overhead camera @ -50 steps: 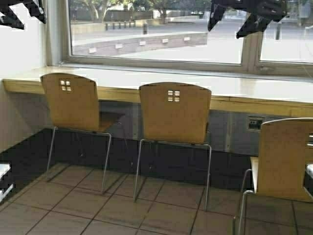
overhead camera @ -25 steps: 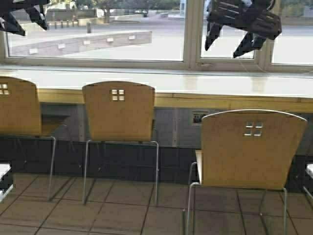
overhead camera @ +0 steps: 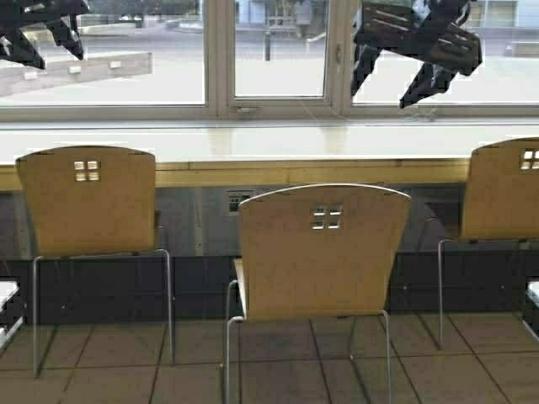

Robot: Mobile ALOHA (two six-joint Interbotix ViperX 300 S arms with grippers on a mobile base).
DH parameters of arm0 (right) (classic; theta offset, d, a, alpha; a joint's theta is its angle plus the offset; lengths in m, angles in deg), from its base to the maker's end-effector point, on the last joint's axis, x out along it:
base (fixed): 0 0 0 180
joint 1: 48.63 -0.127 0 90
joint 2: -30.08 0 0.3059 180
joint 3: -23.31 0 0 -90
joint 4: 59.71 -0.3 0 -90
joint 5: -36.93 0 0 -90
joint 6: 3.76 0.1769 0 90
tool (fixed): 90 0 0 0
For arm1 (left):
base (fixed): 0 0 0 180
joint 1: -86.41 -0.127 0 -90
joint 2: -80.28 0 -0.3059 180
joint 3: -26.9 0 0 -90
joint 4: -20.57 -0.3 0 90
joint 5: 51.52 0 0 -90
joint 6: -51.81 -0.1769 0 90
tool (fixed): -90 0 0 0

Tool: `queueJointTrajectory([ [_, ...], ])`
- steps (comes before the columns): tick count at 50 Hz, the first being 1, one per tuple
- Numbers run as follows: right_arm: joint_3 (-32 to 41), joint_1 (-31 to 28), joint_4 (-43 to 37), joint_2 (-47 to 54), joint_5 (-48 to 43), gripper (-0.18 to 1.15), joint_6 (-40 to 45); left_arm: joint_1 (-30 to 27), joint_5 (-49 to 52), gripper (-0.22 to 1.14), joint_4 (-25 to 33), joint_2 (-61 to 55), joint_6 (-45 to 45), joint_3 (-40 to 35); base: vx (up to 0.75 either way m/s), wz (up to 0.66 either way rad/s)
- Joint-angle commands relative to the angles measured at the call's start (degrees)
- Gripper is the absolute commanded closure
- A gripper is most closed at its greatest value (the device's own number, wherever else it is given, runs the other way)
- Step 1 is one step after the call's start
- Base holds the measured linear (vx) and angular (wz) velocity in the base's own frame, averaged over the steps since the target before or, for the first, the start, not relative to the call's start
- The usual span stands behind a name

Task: Push the chairs under the table

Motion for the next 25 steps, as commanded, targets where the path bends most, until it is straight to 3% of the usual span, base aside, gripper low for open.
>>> queueJointTrajectory([
  [1,1.0,-0.1,-0.5,-0.6,0.1,-0.03,0.1,0.0,-0.3,0.07,0.1,-0.7,-0.1,-1.1,0.09,-0.28],
  [25,2.1,-0.9,-4.3,1.0,1.8,-0.03,0.1,0.0,0.8,0.07,-0.3,-4.7,-0.6,-1.8,0.13,-0.22],
])
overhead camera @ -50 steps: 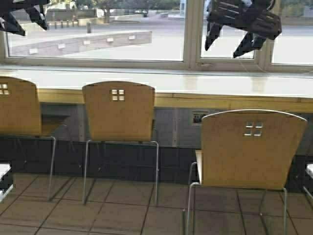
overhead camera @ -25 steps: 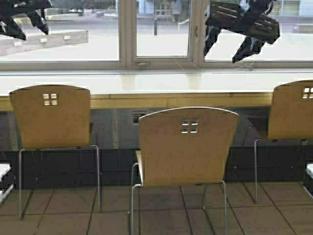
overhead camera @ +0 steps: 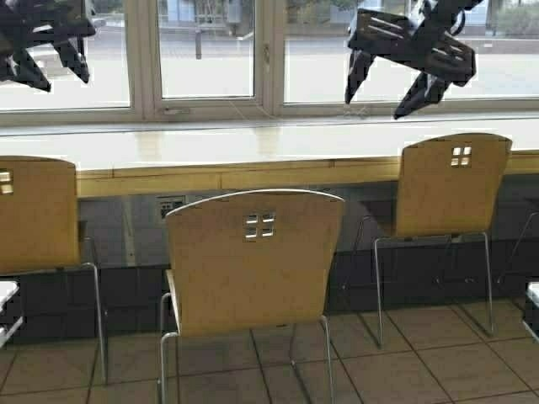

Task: Push the chairs under the table

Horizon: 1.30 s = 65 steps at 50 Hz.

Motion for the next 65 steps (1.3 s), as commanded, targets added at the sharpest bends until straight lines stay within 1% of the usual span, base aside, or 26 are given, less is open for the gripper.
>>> queueJointTrajectory([
  [1,1.3,-0.4,-0.4,-0.5,0.0,-0.03,0.1,-0.1,0.0,0.07,-0.3,0.4,-0.3,-0.9,0.18,-0.17],
  [25,2.0,-2.5,-0.8,0.7,1.1,-0.03,0.1,-0.1,0.3,0.07,-0.1,0.2,0.4,-1.8,0.24,-0.09],
  [32,1.8,-2.5,-1.8,1.6,1.1,-0.03,0.1,-0.1,0.4,0.07,0.7,-0.2,0.4,-1.2,0.29,-0.07],
  [37,2.4,-3.3,-2.7,3.4,0.7,-0.03,0.2,-0.5,0.4,0.07,2.3,-1.8,1.3,-1.5,0.25,-0.05],
  [40,3.3,-3.3,-4.7,5.4,0.4,-0.03,0.2,-0.4,0.3,0.07,4.2,-4.3,3.8,-1.9,0.23,-0.07],
  [47,5.8,-3.9,-8.8,10.3,0.4,-0.03,0.2,-0.4,-1.0,0.07,11.9,-13.3,12.9,-1.7,0.24,-0.05],
  [51,7.3,-5.4,-12.4,13.0,0.3,-0.03,0.4,-0.4,-6.4,0.07,16.3,-17.3,19.6,1.1,0.25,-0.07],
  [55,8.7,-6.3,-16.9,15.4,-0.1,-0.03,0.4,1.6,-10.4,0.07,20.2,-20.3,25.0,2.1,0.26,-0.08],
  [62,12.1,-7.1,-24.6,19.0,-1.3,-0.03,0.6,4.5,-13.9,0.07,22.6,-24.8,33.8,2.1,0.26,-0.1],
  [65,13.4,-7.8,-28.7,20.4,-2.2,-0.03,0.7,5.4,-14.1,0.07,24.9,-26.7,37.6,2.4,0.22,-0.07],
])
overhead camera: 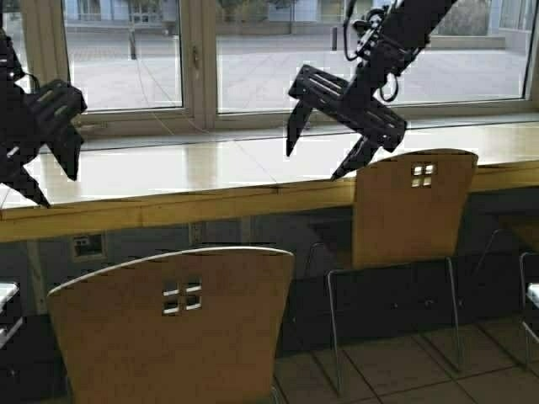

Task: Push the chairs under the table

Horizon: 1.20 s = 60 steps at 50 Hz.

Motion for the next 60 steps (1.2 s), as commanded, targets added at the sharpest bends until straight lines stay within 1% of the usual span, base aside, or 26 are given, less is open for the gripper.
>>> queueJointTrajectory([
  [1,3.9,-0.9,-8.1,1.8,-2.3,-0.03,0.2,2.1,-1.5,0.07,4.0,-3.3,7.2,0.1,0.2,-0.05],
  [6,6.9,-1.6,-15.6,4.9,-3.5,-0.03,0.2,4.0,-1.8,0.07,6.9,-7.0,13.4,-0.9,0.19,-0.04],
  [13,10.2,-1.5,-24.0,9.8,-4.0,-0.03,0.2,4.9,-1.6,0.07,9.8,-14.0,19.2,-2.6,0.18,-0.03],
  [20,12.2,-1.7,-29.3,14.1,-4.0,-0.03,0.2,5.2,-1.1,0.07,11.4,-19.2,22.1,-3.9,0.15,0.0],
  [26,13.3,-1.7,-31.9,17.4,-4.0,-0.03,0.2,5.2,-0.5,0.07,12.3,-21.5,23.1,-4.6,0.14,0.02],
  [32,15.1,-1.8,-34.5,20.2,-3.8,-0.03,0.1,5.0,-0.6,0.07,15.5,-23.4,23.6,-5.2,0.14,0.04],
  [40,18.4,-2.5,-35.8,24.2,-2.1,-0.03,0.1,5.0,-0.6,0.07,17.8,-26.5,23.6,-6.7,0.11,0.04],
  [52,20.7,-2.9,-37.4,29.0,-0.4,-0.03,0.2,5.0,-0.7,0.07,18.5,-29.5,23.6,-10.9,0.07,0.04],
  [60,21.9,-2.9,-37.9,31.9,0.6,-0.03,0.2,5.0,-0.6,0.07,18.5,-31.6,23.6,-11.8,0.05,0.04],
])
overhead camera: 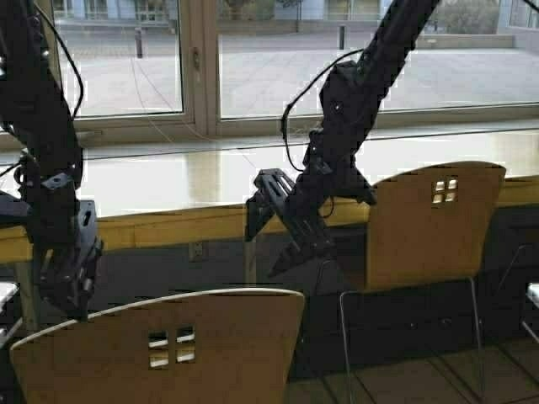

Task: Push the chairs under the table

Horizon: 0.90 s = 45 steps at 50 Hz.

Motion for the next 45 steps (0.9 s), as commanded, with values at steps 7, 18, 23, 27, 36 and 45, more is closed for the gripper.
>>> queueJointTrajectory([
  [7,3.4,-0.6,-0.5,2.6,1.9,-0.03,-0.1,0.2,-0.1,0.07,0.4,-3.0,-0.1,-1.1,0.03,0.03],
  [18,5.8,-0.7,-1.1,5.1,2.6,-0.03,-0.1,0.2,-0.2,0.07,0.3,-6.4,-0.1,-3.4,0.02,0.03],
  [23,6.4,-0.7,-1.6,6.1,2.6,-0.03,-0.1,0.2,-0.3,0.07,0.2,-7.5,-0.1,-5.2,0.01,0.02],
  [27,7.3,-0.6,-2.1,7.1,2.7,-0.03,-0.1,0.2,-0.2,0.07,0.2,-8.2,-0.1,-6.9,0.01,0.01],
  [36,10.1,-0.6,-2.5,10.0,3.0,-0.03,-0.1,-0.4,-0.2,0.07,-0.1,-10.4,-0.1,-9.7,0.0,0.01],
  [45,13.7,-0.4,-3.2,13.4,4.3,-0.03,-0.1,-1.1,-0.2,0.07,-1.1,-13.7,-0.1,-12.2,-0.01,0.03],
])
